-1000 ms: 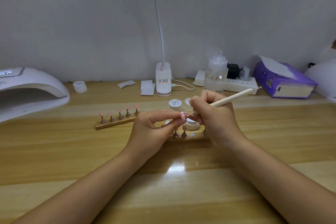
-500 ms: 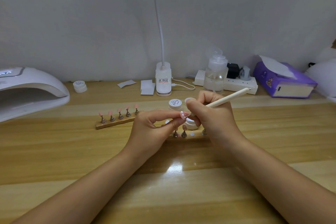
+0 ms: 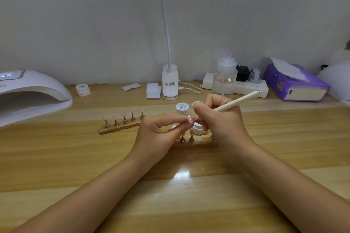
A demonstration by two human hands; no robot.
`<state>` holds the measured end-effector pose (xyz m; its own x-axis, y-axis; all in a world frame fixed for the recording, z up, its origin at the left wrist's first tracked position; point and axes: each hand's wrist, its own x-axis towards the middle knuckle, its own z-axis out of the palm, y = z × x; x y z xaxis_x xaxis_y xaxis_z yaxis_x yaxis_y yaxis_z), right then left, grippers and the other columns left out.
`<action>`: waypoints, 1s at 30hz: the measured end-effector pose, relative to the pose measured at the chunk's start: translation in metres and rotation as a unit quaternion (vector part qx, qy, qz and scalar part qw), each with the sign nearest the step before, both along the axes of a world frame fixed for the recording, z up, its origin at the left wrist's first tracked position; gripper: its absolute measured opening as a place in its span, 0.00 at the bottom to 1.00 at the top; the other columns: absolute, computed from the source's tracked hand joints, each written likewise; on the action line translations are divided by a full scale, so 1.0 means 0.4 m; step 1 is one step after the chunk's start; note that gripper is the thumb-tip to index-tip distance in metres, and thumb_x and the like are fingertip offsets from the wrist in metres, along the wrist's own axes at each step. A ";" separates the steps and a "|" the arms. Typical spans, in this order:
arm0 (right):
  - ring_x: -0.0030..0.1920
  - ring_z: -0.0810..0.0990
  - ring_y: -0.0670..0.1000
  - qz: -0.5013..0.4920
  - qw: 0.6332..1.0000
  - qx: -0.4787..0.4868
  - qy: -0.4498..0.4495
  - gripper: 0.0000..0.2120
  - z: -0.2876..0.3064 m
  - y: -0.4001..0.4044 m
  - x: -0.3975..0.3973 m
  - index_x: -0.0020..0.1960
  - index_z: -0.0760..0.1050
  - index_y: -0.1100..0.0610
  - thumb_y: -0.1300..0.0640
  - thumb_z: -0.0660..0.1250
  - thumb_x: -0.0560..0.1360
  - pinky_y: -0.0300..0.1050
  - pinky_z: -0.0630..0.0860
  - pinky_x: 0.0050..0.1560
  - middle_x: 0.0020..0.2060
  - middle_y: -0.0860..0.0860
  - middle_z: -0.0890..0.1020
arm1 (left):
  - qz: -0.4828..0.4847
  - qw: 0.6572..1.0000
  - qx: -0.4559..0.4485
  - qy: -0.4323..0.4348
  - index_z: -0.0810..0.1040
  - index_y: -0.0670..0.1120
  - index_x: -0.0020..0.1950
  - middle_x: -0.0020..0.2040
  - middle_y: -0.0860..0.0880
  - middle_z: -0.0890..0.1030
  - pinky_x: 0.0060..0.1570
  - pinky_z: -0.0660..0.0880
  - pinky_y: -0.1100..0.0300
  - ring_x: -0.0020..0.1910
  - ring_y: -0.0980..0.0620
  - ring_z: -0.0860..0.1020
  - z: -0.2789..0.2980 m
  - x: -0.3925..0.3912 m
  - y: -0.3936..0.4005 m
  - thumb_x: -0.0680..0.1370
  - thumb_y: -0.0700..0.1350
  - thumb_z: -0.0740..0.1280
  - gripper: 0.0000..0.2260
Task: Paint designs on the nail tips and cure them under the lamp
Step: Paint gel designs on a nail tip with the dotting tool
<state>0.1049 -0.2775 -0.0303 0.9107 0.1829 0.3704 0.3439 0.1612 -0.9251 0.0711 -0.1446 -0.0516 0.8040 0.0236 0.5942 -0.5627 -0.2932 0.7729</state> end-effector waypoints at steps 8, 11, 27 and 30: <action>0.19 0.69 0.42 0.001 1.000 -0.003 -0.004 0.20 -0.001 0.000 -0.002 0.21 0.68 0.51 0.64 0.67 0.69 0.32 0.67 0.22 0.17 0.46 0.70 | -0.001 1.000 0.003 -0.002 0.81 0.43 0.51 0.43 0.53 0.83 0.47 0.76 0.65 0.45 0.59 0.82 -0.001 0.002 0.002 0.67 0.44 0.70 0.13; 0.20 0.69 0.42 0.002 1.000 -0.003 -0.003 0.20 0.001 0.001 -0.003 0.21 0.68 0.52 0.64 0.67 0.69 0.33 0.68 0.23 0.17 0.46 0.71 | 0.001 1.000 0.004 -0.004 0.81 0.45 0.50 0.43 0.56 0.83 0.47 0.76 0.65 0.45 0.59 0.82 -0.003 0.003 0.003 0.67 0.44 0.70 0.13; 0.19 0.68 0.42 0.001 1.000 0.002 0.000 0.21 0.000 0.001 -0.001 0.21 0.67 0.51 0.65 0.67 0.69 0.32 0.67 0.23 0.17 0.46 0.70 | -0.004 1.000 -0.002 -0.004 0.82 0.46 0.49 0.40 0.60 0.83 0.47 0.76 0.67 0.45 0.59 0.82 -0.007 0.006 0.004 0.67 0.44 0.70 0.12; 0.20 0.68 0.42 0.001 1.000 0.005 0.000 0.19 0.001 0.000 -0.003 0.23 0.66 0.52 0.65 0.67 0.69 0.33 0.67 0.22 0.17 0.46 0.70 | -0.006 1.000 0.002 -0.007 0.82 0.47 0.49 0.41 0.60 0.83 0.48 0.75 0.67 0.46 0.59 0.82 -0.007 0.006 0.005 0.67 0.44 0.70 0.11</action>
<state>0.1038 -0.2773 -0.0299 0.9103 0.1813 0.3722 0.3437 0.1702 -0.9235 0.0737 -0.1425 -0.0544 0.7954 0.0118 0.6060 -0.5774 -0.2893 0.7635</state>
